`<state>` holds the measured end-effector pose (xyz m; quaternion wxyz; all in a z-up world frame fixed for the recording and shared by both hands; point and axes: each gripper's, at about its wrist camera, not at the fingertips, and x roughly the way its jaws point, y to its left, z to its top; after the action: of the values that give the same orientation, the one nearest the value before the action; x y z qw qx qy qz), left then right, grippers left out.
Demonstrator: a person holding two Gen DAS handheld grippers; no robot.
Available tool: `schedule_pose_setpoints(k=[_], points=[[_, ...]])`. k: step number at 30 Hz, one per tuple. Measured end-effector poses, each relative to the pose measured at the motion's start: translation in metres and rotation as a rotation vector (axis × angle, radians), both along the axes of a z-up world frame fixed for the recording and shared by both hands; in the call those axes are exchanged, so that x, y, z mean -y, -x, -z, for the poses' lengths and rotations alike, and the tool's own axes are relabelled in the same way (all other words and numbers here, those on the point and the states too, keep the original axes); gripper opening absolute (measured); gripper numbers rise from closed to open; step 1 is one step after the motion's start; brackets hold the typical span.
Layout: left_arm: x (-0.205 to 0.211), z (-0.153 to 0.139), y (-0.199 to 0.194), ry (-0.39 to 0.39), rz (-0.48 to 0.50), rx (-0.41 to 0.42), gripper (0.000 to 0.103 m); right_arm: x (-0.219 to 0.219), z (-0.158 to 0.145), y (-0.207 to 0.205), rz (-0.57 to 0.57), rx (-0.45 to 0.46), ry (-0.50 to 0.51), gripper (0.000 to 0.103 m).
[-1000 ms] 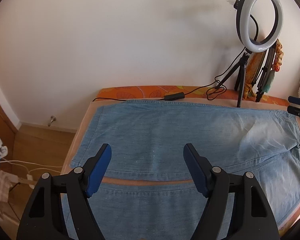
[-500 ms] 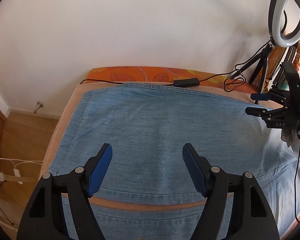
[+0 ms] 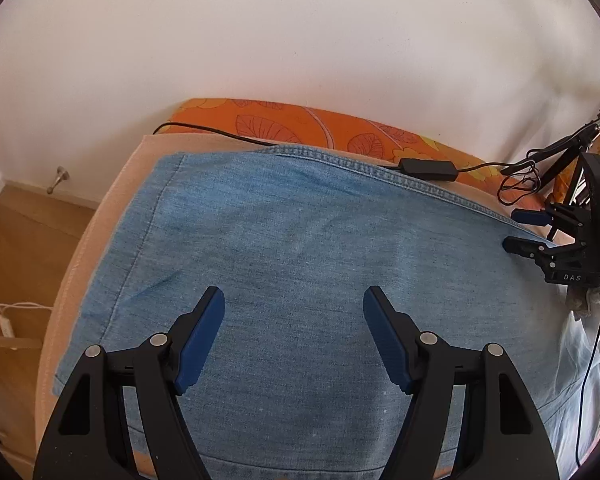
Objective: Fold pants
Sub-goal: 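Lower both grippers toward the outer seam of the jeans, then close the left gripper on the jeans seam while the right gripper grips further along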
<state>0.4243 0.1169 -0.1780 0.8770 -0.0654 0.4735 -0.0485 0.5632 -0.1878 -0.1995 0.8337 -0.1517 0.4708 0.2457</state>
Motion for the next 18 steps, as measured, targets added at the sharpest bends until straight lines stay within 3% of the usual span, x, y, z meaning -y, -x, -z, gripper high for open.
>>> schedule_pose_setpoints(k=[3,4,5,7,10,13,18], points=[[-0.002,0.007,-0.002,0.013,-0.007,-0.019,0.071,-0.002,-0.001,0.003,-0.013,-0.008,-0.022,0.05],[-0.002,0.009,-0.002,0.012,-0.002,-0.017,0.071,-0.005,-0.002,0.006,-0.024,0.002,-0.014,0.038],[-0.002,0.01,-0.002,0.017,0.0,-0.016,0.071,-0.006,-0.003,0.01,-0.036,0.005,-0.01,0.02],[-0.005,0.014,-0.002,0.043,-0.014,-0.019,0.071,-0.011,-0.005,0.015,-0.031,0.001,0.002,0.013],[-0.009,0.014,-0.001,0.076,-0.045,-0.009,0.073,-0.02,-0.013,0.026,-0.032,0.046,0.066,0.008],[-0.013,0.007,0.0,0.132,-0.068,-0.025,0.073,-0.021,-0.035,0.043,-0.028,0.093,0.064,0.006],[-0.022,-0.022,0.005,0.216,-0.107,0.014,0.073,-0.027,-0.063,0.087,-0.078,0.159,0.095,0.006]])
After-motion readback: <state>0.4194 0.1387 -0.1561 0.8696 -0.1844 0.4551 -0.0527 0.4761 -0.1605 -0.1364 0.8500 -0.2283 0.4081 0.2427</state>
